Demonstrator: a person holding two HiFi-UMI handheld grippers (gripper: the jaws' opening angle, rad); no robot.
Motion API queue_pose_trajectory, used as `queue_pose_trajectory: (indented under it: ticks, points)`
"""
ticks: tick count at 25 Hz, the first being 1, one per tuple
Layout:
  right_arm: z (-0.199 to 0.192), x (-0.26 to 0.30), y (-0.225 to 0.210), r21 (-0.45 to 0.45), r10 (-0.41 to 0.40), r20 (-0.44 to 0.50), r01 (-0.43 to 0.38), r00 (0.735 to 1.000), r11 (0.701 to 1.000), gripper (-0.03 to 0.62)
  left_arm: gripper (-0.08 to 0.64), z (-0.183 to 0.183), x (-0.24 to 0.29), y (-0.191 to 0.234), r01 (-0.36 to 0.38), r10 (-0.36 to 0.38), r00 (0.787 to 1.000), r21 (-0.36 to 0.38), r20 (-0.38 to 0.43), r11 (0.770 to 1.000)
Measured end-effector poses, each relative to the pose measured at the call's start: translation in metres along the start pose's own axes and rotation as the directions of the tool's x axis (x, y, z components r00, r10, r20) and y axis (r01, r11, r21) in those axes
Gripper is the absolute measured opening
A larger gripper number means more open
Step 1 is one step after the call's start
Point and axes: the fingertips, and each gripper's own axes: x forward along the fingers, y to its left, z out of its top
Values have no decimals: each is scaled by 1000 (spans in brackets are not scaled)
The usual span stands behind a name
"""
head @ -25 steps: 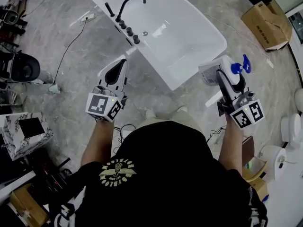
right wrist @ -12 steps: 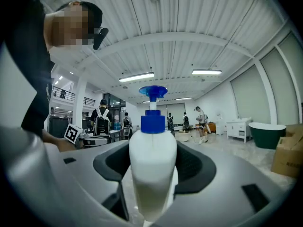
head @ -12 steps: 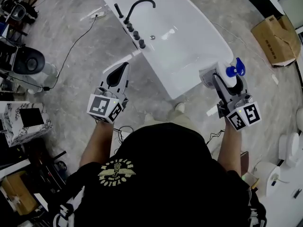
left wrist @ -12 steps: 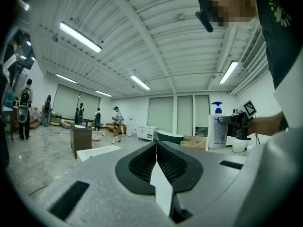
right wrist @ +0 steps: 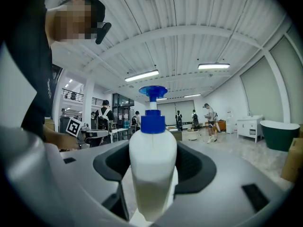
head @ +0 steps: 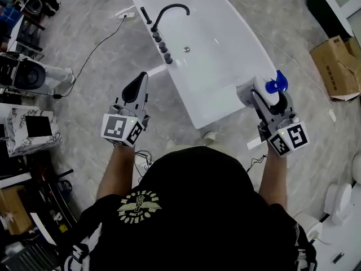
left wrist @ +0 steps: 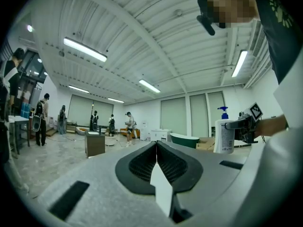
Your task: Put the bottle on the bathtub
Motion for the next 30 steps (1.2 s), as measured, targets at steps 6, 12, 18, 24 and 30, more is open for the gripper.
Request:
queue_pose_trajectory:
  ticks: [6,12,18,24,30]
  points:
    - [-19,13,-45,-1,93,-37,-93,995,996,272,11,4,7,-14,-140,140,990,16,16,990]
    - [-50,52,-49,18,220,-86,-219,972,975,272,10,0,-21,-14,-268,268,963,10,-7,963]
    - [-122,103,-35,83,294,-171,-284,940,955,272,10,-8,-41,0,-333,334,942,13,-39,943]
    - [-182,139,-2,91,306,-242,-293,921,952,272,11,-27,-36,22,-283,283,957,13,-72,959]
    - [-210,178,19,132,222,-276,-192,935,972,272,11,-28,-29,82,-206,207,975,12,-78,978]
